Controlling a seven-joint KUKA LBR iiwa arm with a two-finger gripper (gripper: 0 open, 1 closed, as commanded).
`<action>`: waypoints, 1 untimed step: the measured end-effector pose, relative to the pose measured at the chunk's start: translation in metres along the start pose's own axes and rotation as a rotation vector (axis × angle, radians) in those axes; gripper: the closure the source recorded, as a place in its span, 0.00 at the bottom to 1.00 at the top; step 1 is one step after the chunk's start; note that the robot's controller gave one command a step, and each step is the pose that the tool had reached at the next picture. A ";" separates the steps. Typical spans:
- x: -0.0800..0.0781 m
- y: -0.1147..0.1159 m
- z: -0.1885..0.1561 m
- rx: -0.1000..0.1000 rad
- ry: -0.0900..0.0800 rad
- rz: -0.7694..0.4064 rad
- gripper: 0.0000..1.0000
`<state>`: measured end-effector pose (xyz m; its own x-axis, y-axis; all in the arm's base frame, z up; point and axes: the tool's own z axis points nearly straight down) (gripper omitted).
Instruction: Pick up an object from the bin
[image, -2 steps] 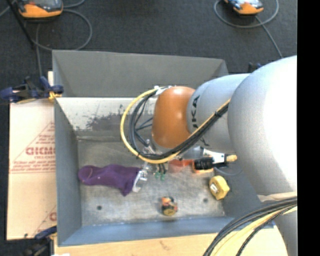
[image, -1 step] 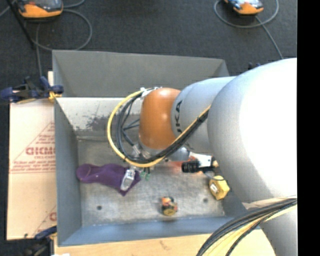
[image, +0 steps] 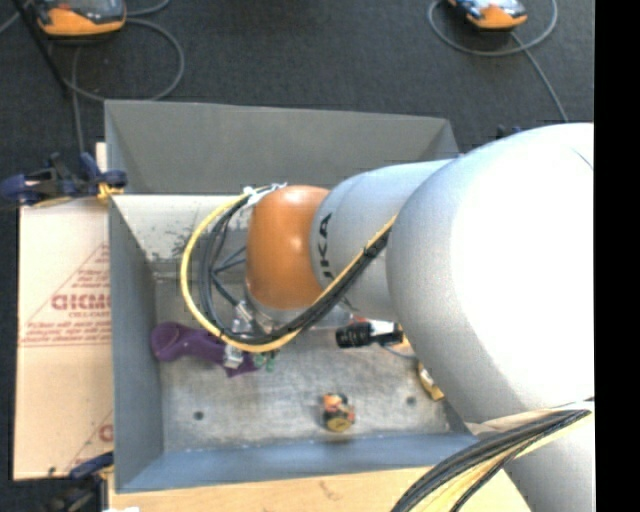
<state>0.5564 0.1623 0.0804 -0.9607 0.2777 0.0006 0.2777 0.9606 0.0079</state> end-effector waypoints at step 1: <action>0.000 0.000 0.000 0.000 0.000 -0.001 1.00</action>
Offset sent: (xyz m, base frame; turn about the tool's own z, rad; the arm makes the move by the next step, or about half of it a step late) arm -0.0018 0.0054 0.1316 0.0413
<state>0.5564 0.1623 0.0804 -0.9608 0.2771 0.0004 0.2771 0.9608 0.0077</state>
